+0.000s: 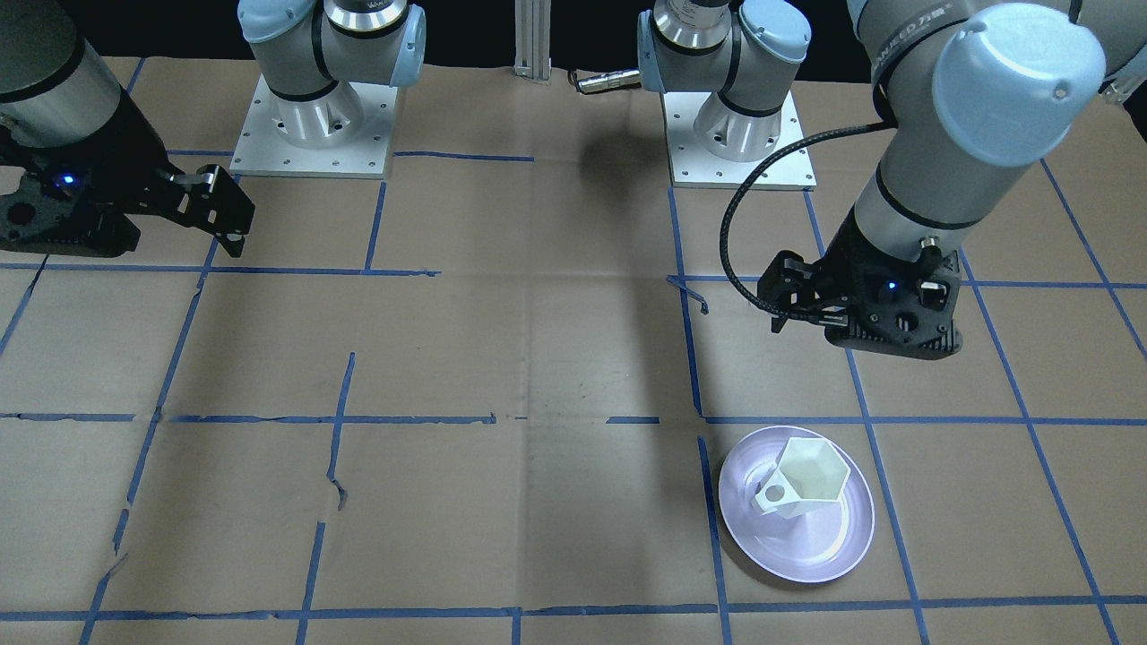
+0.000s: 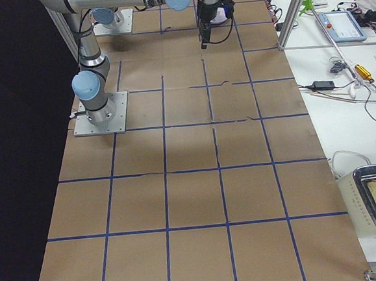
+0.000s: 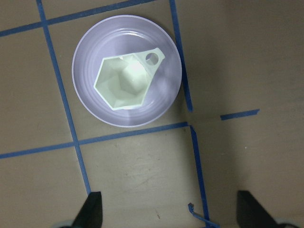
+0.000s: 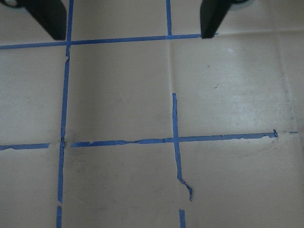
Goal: Flip cup and place on plate
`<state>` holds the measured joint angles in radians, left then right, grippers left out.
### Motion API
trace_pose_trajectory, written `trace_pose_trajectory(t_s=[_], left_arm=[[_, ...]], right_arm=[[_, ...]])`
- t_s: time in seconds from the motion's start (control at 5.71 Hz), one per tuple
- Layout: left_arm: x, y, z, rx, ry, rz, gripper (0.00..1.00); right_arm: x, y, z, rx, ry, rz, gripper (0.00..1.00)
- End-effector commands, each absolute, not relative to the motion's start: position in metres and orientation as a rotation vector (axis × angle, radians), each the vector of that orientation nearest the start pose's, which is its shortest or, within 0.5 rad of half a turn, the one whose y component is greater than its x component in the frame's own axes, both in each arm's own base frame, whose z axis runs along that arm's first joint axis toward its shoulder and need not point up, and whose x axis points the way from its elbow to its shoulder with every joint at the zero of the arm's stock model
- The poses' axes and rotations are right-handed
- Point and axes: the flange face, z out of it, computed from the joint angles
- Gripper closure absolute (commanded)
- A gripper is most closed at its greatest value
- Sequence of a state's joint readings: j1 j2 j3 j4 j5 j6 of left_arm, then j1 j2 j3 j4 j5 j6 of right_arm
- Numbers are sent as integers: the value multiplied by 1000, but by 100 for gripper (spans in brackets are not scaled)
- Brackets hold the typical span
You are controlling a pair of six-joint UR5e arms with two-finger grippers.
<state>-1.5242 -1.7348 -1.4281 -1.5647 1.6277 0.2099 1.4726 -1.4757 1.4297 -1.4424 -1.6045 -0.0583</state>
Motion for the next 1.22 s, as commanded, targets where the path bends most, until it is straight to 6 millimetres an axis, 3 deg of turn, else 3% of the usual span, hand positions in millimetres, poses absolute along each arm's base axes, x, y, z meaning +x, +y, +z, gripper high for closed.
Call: trace_pose_trajectory(t_s=[0.0,0.17,0.53,1.05], left_arm=[[-104,-529,506,109,3120,-19,1],[-102,-527,507,56,3128,-22,1],[-105,-544,504,-14,3167,-55,1],[-105,-537,514,-13,3165,-82,1]], right_arm=[[78,-533,496,61,3165,135,0],[78,-533,496,61,3165,135,0],[78,-533,496,61,3165,135,0],[78,-533,496,61,3165,135,0]])
